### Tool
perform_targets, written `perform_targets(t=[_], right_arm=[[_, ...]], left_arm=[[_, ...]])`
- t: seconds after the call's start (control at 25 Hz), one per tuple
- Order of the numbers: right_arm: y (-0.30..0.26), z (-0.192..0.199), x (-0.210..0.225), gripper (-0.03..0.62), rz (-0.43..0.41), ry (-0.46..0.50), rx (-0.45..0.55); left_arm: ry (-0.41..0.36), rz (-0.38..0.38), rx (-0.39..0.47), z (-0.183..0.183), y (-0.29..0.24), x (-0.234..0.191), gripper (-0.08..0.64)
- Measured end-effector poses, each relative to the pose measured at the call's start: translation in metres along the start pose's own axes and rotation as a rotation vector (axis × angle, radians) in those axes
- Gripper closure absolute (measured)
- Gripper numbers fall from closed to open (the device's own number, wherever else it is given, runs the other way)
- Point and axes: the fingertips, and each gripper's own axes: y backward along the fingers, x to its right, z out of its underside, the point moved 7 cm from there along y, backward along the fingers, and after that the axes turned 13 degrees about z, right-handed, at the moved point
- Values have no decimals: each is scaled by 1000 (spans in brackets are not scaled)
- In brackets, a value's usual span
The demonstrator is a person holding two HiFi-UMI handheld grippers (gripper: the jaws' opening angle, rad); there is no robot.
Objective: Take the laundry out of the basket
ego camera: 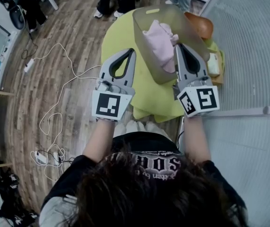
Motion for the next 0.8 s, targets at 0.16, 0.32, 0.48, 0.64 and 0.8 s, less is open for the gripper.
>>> perform_targets(t=[0.16,0.32,0.48,0.64,0.8], right_arm=[[-18,1,10,561,-7,6,4],[-34,3,19,561,-7,3,-5],[-43,12,22,561,-2,-3,-14],[-53,19,19,561,8,5,-31],[-71,21,19,561,34,16,-56]], left_arm=[[-1,-8,2,3,-13,-10,560],[-2,-21,-6,1,-23,-21,560],[-2,-22,-14,6,-27,-29,560],[6,-8,-12,10,-30,-42,560],[13,29,-6,9,-44,-62,560]])
